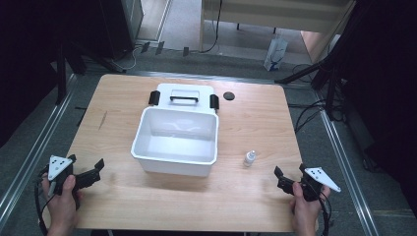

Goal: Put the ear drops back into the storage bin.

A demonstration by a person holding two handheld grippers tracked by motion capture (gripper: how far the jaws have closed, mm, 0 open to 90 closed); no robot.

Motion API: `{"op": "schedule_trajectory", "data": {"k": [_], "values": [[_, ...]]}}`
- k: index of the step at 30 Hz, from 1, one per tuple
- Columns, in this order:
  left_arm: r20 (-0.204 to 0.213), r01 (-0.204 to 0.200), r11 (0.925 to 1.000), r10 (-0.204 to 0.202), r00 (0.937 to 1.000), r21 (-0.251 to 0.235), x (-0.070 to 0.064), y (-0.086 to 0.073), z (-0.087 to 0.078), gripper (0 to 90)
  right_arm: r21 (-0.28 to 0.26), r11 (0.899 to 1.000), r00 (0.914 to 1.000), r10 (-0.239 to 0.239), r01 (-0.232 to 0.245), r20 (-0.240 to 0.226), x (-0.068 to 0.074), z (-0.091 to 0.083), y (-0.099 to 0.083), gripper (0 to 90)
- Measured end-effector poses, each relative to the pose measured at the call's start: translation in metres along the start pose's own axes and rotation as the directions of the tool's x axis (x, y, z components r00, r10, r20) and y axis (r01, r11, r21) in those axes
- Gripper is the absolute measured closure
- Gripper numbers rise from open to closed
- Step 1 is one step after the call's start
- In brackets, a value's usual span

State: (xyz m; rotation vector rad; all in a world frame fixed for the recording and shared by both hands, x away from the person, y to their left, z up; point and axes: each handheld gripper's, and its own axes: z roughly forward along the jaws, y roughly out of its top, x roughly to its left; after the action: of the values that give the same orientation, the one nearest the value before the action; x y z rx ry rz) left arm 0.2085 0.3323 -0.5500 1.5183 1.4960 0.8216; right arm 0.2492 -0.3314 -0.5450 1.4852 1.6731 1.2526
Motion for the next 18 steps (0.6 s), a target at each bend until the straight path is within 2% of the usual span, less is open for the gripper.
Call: {"op": "schedule_trajectory", "data": {"k": [4, 5, 9, 12, 13, 17, 18], "values": [[-0.014, -0.001, 1.0000, 0.002, 0.9999, 0.010, -0.0004, -0.0002, 0.0017, 3.3, 0.001, 1.000, 1.0000, -0.008, 0.008, -0.004, 0.0002, 0.0001, 0.0001, 0.0], [-0.017, -0.003, 1.0000, 0.003, 0.9999, 0.008, -0.0005, -0.0003, 0.0015, 3.2, 0.001, 1.000, 0.9998, 0.000, 0.000, -0.018, -0.0007, -0.0003, 0.0000, 0.0], [-0.034, -0.005, 1.0000, 0.005, 0.9994, 0.009, -0.0004, 0.0000, 0.0020, 3.2, -0.007, 1.000, 0.9996, 0.019, -0.019, -0.023, -0.0031, -0.0029, 0.0005, 0.0], [-0.046, -0.009, 0.9999, 0.010, 0.9989, 0.011, -0.0010, 0.0002, 0.0024, 3.2, 0.007, 1.000, 0.9999, -0.001, 0.001, -0.011, -0.0009, -0.0064, 0.0027, 0.6], [-0.047, -0.012, 0.9999, 0.013, 0.9988, 0.012, -0.0013, 0.0001, 0.0026, 3.3, 0.025, 1.000, 0.9996, -0.019, 0.019, -0.019, 0.0016, -0.0069, 0.0044, 7.1], [-0.033, -0.030, 0.9993, 0.031, 0.9990, 0.022, -0.0001, 0.0009, 0.0035, 3.2, 0.063, 0.997, 0.9987, -0.039, 0.041, -0.032, 0.0054, -0.0032, 0.0077, 12.2], [-0.034, -0.031, 0.9993, 0.031, 0.9989, 0.020, -0.0004, 0.0008, 0.0038, 3.2, 0.084, 0.995, 0.9976, -0.058, 0.061, -0.037, 0.0069, -0.0013, 0.0092, 12.2]]}}
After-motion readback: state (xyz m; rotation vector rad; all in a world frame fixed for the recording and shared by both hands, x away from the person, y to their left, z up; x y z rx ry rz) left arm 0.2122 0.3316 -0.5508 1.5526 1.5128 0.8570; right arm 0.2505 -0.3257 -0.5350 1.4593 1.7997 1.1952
